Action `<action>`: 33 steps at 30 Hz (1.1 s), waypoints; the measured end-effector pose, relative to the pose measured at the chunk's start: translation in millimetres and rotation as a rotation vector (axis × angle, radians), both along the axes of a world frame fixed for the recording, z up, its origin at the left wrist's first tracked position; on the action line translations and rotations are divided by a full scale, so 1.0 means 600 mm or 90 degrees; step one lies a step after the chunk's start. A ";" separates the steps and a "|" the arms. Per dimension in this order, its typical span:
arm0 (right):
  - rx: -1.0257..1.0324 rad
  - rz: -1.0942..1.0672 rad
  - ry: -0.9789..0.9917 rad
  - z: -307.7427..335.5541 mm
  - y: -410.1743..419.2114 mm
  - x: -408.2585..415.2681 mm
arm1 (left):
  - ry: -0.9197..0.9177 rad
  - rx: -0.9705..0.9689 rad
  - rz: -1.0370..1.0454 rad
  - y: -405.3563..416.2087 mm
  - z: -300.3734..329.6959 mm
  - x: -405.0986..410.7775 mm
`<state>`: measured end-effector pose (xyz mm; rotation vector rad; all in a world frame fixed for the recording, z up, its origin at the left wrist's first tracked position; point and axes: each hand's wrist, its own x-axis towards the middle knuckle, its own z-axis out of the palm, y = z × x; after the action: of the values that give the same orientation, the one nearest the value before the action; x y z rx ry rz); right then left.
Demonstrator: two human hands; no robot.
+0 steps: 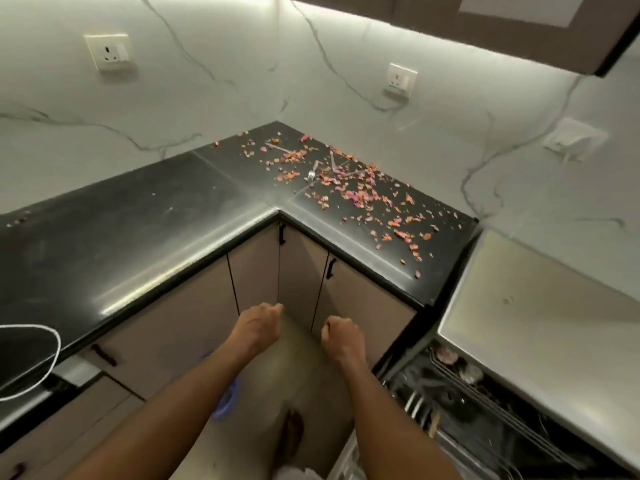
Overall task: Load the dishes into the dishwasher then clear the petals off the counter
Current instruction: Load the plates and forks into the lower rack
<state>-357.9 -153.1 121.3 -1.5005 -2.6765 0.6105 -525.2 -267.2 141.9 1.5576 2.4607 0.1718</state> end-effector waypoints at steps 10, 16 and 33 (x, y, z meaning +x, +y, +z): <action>-0.003 -0.018 0.094 0.048 0.277 -0.207 | -0.075 0.087 0.086 0.290 0.048 -0.199; -0.041 -0.026 0.122 0.037 0.393 -0.286 | -0.180 0.118 0.148 0.432 0.017 -0.269; -0.210 -0.161 0.351 0.061 0.690 -0.537 | -0.746 0.255 0.472 0.839 -0.081 -0.522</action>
<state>-680.2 260.8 157.6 -1.4269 -2.0082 1.2708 -838.6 236.4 93.6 0.2582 1.8539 1.3062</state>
